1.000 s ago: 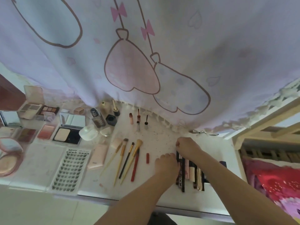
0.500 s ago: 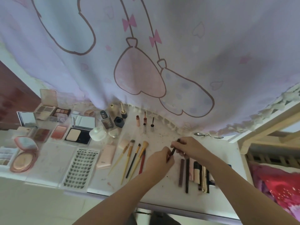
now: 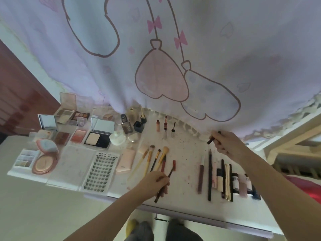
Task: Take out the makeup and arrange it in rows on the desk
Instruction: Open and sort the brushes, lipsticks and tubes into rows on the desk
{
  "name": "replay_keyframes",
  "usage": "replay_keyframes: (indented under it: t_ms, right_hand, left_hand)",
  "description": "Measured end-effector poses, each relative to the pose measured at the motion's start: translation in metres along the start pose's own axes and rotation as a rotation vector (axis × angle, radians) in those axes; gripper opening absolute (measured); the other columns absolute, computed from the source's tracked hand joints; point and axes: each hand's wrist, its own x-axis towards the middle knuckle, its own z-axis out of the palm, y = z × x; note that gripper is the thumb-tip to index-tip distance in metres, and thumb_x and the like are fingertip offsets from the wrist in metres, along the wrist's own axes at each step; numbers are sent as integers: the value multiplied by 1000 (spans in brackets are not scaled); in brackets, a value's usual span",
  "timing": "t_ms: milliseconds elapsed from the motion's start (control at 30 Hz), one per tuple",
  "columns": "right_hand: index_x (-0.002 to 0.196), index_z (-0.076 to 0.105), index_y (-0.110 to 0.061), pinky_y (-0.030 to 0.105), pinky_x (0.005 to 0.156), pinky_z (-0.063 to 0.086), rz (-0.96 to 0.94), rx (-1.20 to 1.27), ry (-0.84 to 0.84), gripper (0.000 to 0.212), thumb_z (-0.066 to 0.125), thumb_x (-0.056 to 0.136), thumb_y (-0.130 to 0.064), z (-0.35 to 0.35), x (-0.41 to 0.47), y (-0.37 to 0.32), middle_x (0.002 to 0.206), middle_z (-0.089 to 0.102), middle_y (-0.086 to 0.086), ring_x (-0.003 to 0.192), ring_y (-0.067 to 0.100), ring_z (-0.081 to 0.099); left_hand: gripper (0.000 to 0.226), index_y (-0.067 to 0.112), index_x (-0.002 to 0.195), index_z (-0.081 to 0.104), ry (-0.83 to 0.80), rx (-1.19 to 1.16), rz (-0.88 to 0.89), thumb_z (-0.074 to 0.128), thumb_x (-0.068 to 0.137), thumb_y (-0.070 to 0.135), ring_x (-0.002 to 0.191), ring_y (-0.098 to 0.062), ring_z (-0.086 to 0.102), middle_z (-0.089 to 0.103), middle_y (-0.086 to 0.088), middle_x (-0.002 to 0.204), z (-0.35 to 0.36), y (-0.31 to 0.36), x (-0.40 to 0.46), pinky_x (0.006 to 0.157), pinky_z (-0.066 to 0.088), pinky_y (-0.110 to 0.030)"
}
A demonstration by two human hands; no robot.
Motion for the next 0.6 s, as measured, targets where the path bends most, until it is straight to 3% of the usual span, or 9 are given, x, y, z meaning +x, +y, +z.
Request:
replay_keyframes:
  t_ms: [67, 167, 233, 300, 367, 500, 600]
  right_hand:
    - [84, 60, -2, 15, 36, 32, 24, -199, -68, 21, 49, 96, -15, 6, -2, 6, 59, 49, 5, 42, 8, 41]
    - [92, 61, -7, 20, 48, 45, 20, -393, -65, 12, 51, 94, -12, 36, -4, 30, 71, 66, 6, 54, 12, 60]
    - [99, 58, -10, 21, 51, 50, 4, -431, -15, 9, 50, 94, -12, 49, 0, 51, 80, 68, 6, 63, 13, 65]
    - [108, 54, -13, 23, 56, 52, 27, -470, 31, 15, 49, 94, -10, 55, 4, 71, 88, 68, 5, 73, 14, 66]
    - [112, 57, -11, 28, 64, 55, 43, -514, 86, 20, 48, 93, -9, 60, 6, 85, 93, 68, 5, 77, 15, 66]
    - [100, 60, -9, 30, 78, 50, -45, -846, 142, 16, 48, 94, -19, 71, 5, 94, 94, 68, 7, 82, 19, 64]
    - [107, 54, -7, 27, 68, 41, -63, -1068, 102, 24, 46, 96, -26, 84, 5, 95, 103, 64, 10, 94, 25, 61]
  left_hand:
    - [19, 13, 89, 61, 87, -85, -18, 46, 98, 20, 62, -7, 61, 67, 2, 72, 2, -3, 7, 57, 46, -17]
    - [19, 11, 100, 60, 160, 8, -30, 46, 99, 23, 63, -5, 58, 69, 4, 78, 8, 16, 34, 53, 43, -13]
    - [17, 13, 102, 56, 210, 138, -41, 46, 98, 26, 66, -6, 58, 71, 3, 86, 15, 24, 53, 58, 48, -16]
    - [17, 14, 103, 51, 247, 338, -47, 45, 98, 29, 78, -14, 63, 70, -2, 94, 23, 28, 68, 68, 53, -29]
    - [21, 12, 109, 47, 239, 572, -79, 41, 99, 30, 89, -22, 64, 65, -6, 102, 31, 31, 80, 66, 50, -32]
    - [20, 11, 114, 50, 191, 915, -49, 39, 100, 22, 96, -23, 62, 63, -7, 109, 37, 29, 91, 65, 42, -30]
    - [19, 12, 109, 56, 184, 1085, -21, 41, 100, 18, 90, -20, 64, 65, -5, 104, 30, 24, 90, 60, 38, -28]
